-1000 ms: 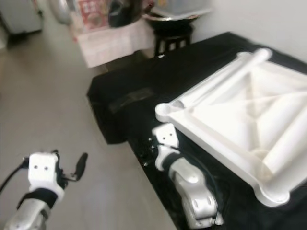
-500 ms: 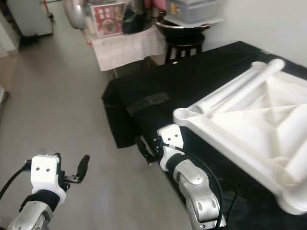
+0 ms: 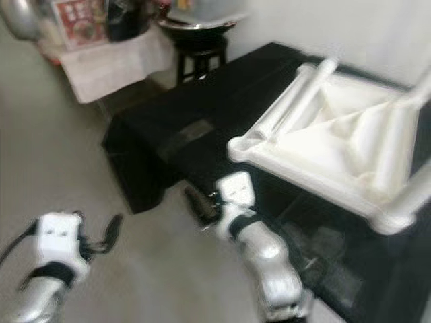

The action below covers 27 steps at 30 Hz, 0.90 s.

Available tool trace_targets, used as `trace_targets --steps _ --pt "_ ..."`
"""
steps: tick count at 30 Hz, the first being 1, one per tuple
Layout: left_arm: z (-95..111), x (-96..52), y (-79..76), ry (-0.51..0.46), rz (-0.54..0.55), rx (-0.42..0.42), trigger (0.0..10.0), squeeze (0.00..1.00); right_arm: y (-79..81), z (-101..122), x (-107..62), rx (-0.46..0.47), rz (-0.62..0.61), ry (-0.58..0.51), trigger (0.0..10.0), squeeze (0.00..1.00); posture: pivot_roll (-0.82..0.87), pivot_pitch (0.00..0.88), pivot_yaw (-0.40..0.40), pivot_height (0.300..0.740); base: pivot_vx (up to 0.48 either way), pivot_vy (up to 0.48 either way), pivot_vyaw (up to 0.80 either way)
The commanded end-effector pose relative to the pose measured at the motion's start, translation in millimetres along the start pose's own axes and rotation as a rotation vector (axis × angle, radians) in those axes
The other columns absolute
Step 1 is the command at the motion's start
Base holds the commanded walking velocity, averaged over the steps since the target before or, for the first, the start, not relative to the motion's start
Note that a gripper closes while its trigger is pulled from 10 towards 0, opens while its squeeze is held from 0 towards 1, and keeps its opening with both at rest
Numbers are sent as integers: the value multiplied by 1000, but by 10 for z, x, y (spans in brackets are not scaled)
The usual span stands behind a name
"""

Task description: Building children table

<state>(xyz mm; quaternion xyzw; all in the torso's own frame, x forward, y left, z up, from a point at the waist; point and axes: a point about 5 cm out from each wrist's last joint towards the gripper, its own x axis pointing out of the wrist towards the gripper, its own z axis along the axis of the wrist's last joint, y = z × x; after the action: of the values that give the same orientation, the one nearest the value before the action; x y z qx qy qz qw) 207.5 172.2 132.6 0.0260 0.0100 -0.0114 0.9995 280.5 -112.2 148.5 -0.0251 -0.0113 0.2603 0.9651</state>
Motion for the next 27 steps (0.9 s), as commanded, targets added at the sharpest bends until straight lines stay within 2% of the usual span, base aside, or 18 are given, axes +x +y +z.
trace_targets --steps 1,7,12,16,21,23,27 --pt "-8 3 -35 0 -34 -15 10000 0 -45 -52 -39 -3 -27 22 10000 0 -44 116 64 740 0 0 -800" --pt "3 13 -45 -12 -48 -17 10000 0 -53 -53 -42 -9 -34 24 10000 0 -48 116 61 740 0 0 -800" --pt "5 59 -24 -31 -36 -22 10000 0 -59 -60 -43 -50 -52 35 10000 0 -82 106 41 740 0 0 -800" --pt "8 80 10 -47 -7 -16 10000 0 -62 -68 -56 -85 -78 46 10000 0 -96 99 23 740 0 0 0" --pt "12 98 54 -60 30 26 10000 0 -100 -95 -166 -96 -110 69 10000 0 -98 92 -2 740 0 0 0" --pt "2 99 54 -64 45 42 10000 0 -135 -156 -278 -100 -122 96 10000 0 -100 85 -13 740 0 0 0" --pt "-4 97 54 -65 48 41 10000 0 -142 -177 -298 -94 -127 104 10000 0 -100 85 -13 740 0 0 0"
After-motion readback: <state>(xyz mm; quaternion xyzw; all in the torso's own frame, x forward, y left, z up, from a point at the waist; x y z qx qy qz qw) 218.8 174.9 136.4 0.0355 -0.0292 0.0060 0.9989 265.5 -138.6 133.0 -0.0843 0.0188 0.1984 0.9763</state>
